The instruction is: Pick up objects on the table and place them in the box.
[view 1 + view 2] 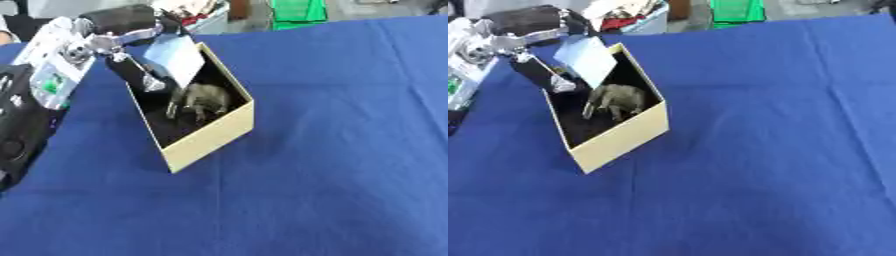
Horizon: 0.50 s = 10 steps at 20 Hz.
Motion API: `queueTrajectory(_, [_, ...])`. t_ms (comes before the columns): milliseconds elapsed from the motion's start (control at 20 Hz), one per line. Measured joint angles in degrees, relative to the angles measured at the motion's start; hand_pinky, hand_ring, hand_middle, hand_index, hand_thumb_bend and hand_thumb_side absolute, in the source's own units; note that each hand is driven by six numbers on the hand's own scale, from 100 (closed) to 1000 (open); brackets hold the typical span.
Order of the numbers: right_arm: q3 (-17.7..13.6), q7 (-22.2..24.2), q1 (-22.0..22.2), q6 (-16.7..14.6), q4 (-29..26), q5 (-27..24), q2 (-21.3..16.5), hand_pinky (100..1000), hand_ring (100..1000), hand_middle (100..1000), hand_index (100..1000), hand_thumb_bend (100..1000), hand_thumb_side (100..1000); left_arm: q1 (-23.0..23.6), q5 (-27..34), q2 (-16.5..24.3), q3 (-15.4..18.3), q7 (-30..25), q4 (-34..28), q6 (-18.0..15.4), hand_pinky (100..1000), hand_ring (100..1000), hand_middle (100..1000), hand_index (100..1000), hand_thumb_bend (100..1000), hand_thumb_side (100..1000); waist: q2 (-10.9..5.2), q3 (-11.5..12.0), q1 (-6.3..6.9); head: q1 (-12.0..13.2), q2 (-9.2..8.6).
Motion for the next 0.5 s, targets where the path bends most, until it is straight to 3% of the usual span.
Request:
queueTrajectory(100, [0.0, 0.0, 0.0, 0.0, -0.1, 0.0, 0.0, 877, 957, 743, 940, 100, 782, 0.2, 0.2, -0.5, -0.1, 0.1, 0.8, -0.3, 730, 744, 617, 816, 119, 229, 0.12, -0.1, 0.01, 0.0, 0.0])
queueTrajectory(150, [0.0, 0.0, 0.0, 0.0, -0.1, 0.0, 0.0, 877, 957, 743, 941, 100, 783, 0.2, 0.4, -0.7, -0.2, -0.1, 1.1, -0.5, 738, 766, 663, 838, 220, 294, 0.25, -0.1, 0.04, 0.0, 0.0])
queueTrajectory(500, [0.0, 0.0, 0.0, 0.0, -0.1, 0.0, 0.0, 877, 957, 742, 941, 100, 784, 0.6, -0.8, -1.3, -0.1, -0.5, 2.4, -3.0, 771, 842, 776, 905, 421, 384, 0.74, -0.4, 0.28, 0.0, 0.0])
